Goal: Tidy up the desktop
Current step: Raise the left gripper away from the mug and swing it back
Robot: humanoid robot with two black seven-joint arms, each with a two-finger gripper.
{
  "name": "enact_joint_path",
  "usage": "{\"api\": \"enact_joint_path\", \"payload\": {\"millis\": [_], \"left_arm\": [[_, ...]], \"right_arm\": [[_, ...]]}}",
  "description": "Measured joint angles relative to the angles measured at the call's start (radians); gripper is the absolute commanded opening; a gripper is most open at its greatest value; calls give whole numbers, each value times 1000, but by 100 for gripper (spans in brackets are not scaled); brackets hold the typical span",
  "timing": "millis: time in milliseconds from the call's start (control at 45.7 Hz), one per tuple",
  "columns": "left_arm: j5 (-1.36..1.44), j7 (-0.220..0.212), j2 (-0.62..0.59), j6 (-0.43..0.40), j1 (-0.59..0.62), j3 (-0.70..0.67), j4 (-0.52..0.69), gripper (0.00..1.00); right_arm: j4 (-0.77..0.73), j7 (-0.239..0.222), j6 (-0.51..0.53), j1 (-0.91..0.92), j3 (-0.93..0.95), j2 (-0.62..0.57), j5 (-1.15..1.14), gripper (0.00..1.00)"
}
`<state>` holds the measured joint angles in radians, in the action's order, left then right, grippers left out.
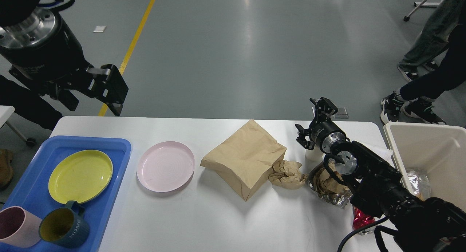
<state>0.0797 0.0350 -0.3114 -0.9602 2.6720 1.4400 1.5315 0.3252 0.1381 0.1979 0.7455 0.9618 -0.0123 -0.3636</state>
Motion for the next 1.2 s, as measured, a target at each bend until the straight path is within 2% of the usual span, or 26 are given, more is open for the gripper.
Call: {"api": "enact_joint_path", "payload": {"millis": [285, 635, 744, 1007, 1204], "left_arm": [[-3, 5, 13, 44, 25, 40, 62, 81], [-4, 7, 18, 50, -11, 33, 19, 81], [-4, 3, 17, 63, -107, 32, -64, 81], [-6, -8, 4, 94, -424, 14, -304, 81], [-75, -6, -3, 142, -611, -20, -385, 81]], "right_arm": [[0, 0, 0, 0, 0, 0, 0, 100], [0, 0, 0, 0, 0, 0, 0, 100], [0, 0, 0, 0, 0, 0, 0, 100], [0, 0, 0, 0, 0, 0, 0, 100], [0, 0, 0, 0, 0, 0, 0, 100]]}}
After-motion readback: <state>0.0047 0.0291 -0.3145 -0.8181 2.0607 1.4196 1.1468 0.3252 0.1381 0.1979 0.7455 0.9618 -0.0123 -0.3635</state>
